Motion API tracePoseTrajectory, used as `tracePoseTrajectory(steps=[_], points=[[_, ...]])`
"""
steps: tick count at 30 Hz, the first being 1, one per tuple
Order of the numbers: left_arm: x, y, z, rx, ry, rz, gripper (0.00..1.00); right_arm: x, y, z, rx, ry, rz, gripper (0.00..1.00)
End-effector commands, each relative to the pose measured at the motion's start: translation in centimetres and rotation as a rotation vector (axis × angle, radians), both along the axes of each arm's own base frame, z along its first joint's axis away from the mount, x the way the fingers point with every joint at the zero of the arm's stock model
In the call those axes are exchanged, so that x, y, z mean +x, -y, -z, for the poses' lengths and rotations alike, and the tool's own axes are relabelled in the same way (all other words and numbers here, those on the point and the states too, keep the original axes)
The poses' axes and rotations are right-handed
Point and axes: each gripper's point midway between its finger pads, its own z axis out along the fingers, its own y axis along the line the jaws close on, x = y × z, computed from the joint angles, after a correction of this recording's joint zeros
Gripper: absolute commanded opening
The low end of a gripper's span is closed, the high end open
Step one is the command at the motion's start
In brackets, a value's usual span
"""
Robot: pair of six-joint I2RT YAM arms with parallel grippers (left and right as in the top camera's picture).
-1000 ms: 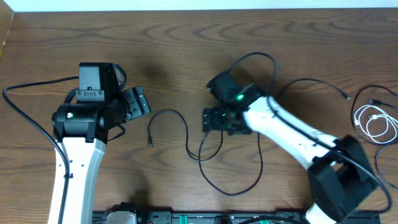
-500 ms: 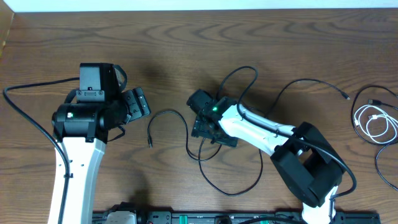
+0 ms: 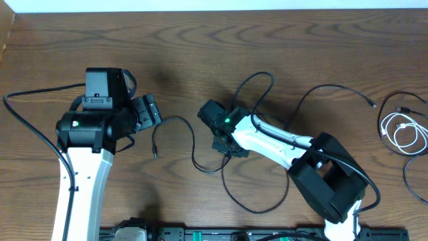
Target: Untangle cables
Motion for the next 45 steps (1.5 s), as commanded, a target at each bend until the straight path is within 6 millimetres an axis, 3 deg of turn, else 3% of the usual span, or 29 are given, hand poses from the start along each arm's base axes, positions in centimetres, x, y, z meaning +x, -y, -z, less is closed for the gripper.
tracePoseTrajectory(steps=[1, 9, 13, 14, 15, 16, 18, 20, 23, 28, 36, 45], points=[[0.1, -0.1, -0.2, -0.004, 0.003, -0.008, 0.86, 2.3, 3.0, -1.0, -0.111, 0.097, 0.012, 0.17], [0.1, -0.1, -0.2, -0.004, 0.004, -0.008, 0.86, 6.3, 6.1, -7.9, -0.090, 0.252, -0.145, 0.01], [0.2, -0.1, -0.2, -0.004, 0.006, -0.008, 0.86, 7.6, 8.3, -12.2, -0.010, 0.315, -0.182, 0.02], [0.2, -0.1, -0.2, -0.004, 0.006, -0.008, 0.86, 7.5, 8.3, -12.3, 0.013, 0.309, -0.180, 0.08], [0.2, -0.1, -0.3, -0.004, 0.006, -0.008, 0.86, 7.2, 8.0, -12.5, 0.060, 0.290, -0.178, 0.24], [0.2, -0.1, -0.3, -0.004, 0.008, -0.008, 0.86, 6.6, 7.0, -12.3, 0.127, 0.255, -0.191, 0.32], [0.2, -0.1, -0.3, -0.004, 0.010, -0.008, 0.86, 5.9, 6.0, -11.8, 0.161, 0.221, -0.213, 0.36], [0.2, -0.1, -0.3, -0.004, 0.008, -0.008, 0.86, 5.2, 5.0, -10.7, 0.141, 0.199, -0.230, 0.33], [0.2, -0.1, -0.3, -0.004, 0.008, -0.008, 0.86, 4.4, 4.0, -9.3, 0.110, 0.170, -0.211, 0.01], [0.2, -0.1, -0.3, -0.004, 0.008, -0.008, 0.86, 3.3, 2.8, -7.0, 0.086, 0.113, -0.186, 0.01], [0.2, -0.1, -0.3, -0.004, 0.008, -0.008, 0.86, 2.7, 3.0, -6.7, 0.077, 0.089, -0.154, 0.01], [0.2, -0.1, -0.3, -0.004, 0.008, -0.008, 0.86, -0.5, 1.8, -6.6, 0.184, -0.080, -0.051, 0.01]])
